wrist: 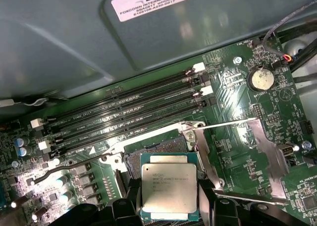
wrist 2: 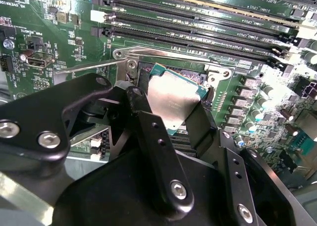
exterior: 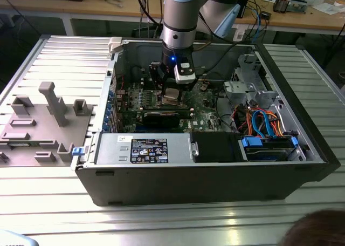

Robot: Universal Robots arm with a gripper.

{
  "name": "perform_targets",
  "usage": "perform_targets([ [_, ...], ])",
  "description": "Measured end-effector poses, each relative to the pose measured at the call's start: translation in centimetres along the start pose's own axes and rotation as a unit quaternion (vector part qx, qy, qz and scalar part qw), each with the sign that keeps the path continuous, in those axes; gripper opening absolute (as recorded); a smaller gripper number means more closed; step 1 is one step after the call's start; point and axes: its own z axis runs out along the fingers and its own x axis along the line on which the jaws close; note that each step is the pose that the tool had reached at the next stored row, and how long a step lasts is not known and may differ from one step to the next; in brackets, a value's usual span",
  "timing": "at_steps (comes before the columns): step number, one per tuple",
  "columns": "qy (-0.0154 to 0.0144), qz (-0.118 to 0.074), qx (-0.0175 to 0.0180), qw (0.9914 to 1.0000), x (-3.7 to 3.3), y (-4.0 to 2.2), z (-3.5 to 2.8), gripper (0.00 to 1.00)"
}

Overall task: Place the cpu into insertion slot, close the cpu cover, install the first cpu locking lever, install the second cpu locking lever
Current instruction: 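Place the cpu into insertion slot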

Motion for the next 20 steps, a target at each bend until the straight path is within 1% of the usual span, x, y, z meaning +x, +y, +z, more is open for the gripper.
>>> perform_targets([
  [20,-0.0001,0.005,0.0004,0.99999,0.00,0.00,0.02,0.54],
])
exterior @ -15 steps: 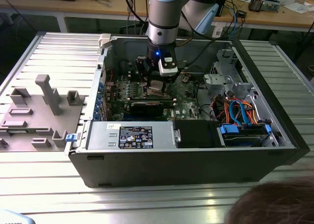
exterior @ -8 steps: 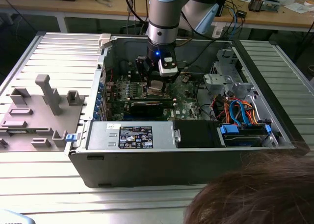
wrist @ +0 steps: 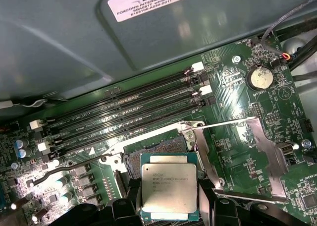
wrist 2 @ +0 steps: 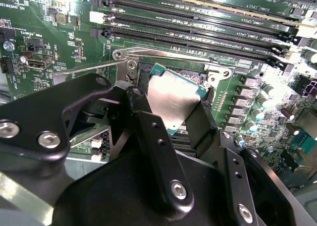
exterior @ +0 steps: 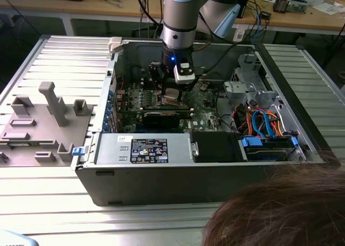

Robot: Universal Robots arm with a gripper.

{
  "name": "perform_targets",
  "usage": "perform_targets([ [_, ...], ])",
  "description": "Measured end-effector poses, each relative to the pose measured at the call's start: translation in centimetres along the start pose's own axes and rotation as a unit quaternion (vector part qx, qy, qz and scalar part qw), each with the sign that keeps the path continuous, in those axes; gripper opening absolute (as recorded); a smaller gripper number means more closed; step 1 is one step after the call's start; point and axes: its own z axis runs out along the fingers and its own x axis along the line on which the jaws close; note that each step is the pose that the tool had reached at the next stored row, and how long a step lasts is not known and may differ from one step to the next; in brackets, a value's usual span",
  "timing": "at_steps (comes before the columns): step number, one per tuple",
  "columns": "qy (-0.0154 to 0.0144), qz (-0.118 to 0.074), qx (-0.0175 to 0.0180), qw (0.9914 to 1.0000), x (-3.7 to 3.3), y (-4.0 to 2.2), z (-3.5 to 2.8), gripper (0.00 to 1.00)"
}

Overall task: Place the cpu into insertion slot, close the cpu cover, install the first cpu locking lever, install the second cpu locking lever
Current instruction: 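Place the cpu into insertion slot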

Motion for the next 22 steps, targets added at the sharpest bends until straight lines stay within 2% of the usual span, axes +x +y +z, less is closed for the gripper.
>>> perform_targets([
  [22,-0.0001,0.008,0.0001,0.99997,0.00,0.00,0.03,0.54],
])
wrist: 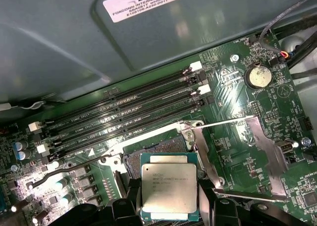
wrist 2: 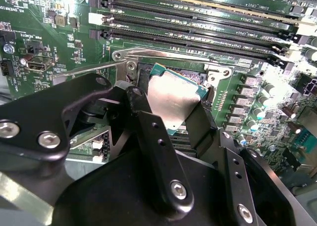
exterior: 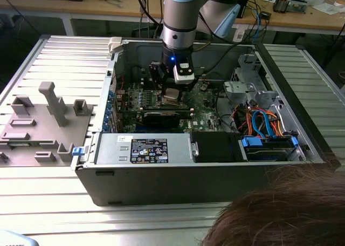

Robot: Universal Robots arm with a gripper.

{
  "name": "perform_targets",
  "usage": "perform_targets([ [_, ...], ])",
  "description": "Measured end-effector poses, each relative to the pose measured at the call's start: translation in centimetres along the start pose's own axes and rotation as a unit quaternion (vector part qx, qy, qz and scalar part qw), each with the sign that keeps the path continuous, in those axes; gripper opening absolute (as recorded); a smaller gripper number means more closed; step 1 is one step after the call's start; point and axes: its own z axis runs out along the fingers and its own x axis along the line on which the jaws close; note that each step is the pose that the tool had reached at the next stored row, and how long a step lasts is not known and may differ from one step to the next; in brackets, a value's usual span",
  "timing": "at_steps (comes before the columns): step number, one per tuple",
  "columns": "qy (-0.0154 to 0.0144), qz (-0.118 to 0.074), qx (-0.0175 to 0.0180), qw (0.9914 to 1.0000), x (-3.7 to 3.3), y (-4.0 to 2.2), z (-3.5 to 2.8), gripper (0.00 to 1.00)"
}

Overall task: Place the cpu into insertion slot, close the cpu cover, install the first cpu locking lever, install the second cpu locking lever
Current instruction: 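Place the cpu into insertion slot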

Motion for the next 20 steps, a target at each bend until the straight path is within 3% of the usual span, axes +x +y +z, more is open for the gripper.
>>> perform_targets([
  [16,-0.0001,0.009,0.0003,0.99996,0.00,0.00,0.04,0.54],
  [20,0.0000,0.021,0.0001,0.99978,0.03,-0.01,0.04,0.54],
])
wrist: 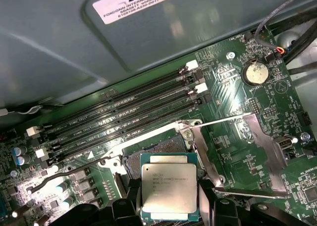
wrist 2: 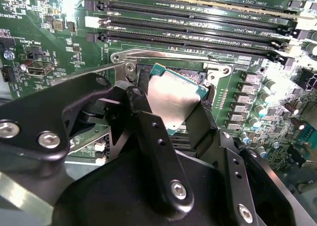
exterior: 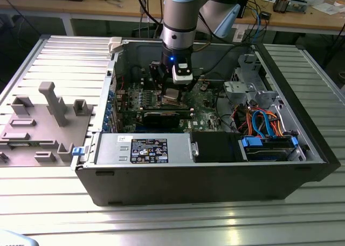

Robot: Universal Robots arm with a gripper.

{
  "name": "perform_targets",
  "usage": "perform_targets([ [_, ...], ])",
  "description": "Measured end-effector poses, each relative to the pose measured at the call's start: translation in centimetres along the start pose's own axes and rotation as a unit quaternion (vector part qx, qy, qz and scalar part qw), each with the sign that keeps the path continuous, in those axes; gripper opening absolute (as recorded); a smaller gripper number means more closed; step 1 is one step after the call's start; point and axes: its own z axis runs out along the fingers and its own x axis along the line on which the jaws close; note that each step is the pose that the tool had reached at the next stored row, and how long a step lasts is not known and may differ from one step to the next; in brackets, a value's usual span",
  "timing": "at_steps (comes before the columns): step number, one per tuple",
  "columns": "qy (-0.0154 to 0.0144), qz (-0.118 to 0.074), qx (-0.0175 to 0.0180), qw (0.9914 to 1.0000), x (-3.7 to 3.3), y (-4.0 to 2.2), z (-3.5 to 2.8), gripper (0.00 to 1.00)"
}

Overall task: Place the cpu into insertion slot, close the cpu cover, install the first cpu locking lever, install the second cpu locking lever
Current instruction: 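Place the cpu into insertion slot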

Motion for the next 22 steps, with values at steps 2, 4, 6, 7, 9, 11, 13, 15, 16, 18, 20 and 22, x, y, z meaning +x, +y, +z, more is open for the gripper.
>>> perform_targets([
  [2,0.0000,0.004,0.0000,0.99999,0.00,0.00,0.00,0.54],
  [4,0.0001,0.008,-0.0001,0.99997,0.00,0.00,0.00,0.54],
  [6,0.0001,0.011,-0.0001,0.99994,0.00,0.00,0.00,0.54],
  [7,0.0001,0.012,-0.0002,0.99993,0.00,0.00,0.00,0.54],
  [9,0.0001,0.015,-0.0002,0.99989,0.00,0.00,0.00,0.54],
  [11,0.0001,0.017,-0.0002,0.99985,0.00,0.00,0.00,0.54],
  [13,0.0001,0.019,-0.0002,0.99982,0.00,0.00,0.00,0.54],
  [15,0.0001,0.020,-0.0003,0.99979,0.00,0.00,0.00,0.54],
  [16,0.0001,0.021,-0.0003,0.99978,0.00,0.00,0.00,0.54],
  [18,0.0001,0.022,-0.0004,0.99977,0.00,0.00,0.00,0.54],
  [20,0.0001,0.022,-0.0003,0.99975,0.00,0.00,-0.06,0.54],
  [22,0.0002,0.023,-0.0003,0.99975,0.00,0.00,-0.07,0.54],
])
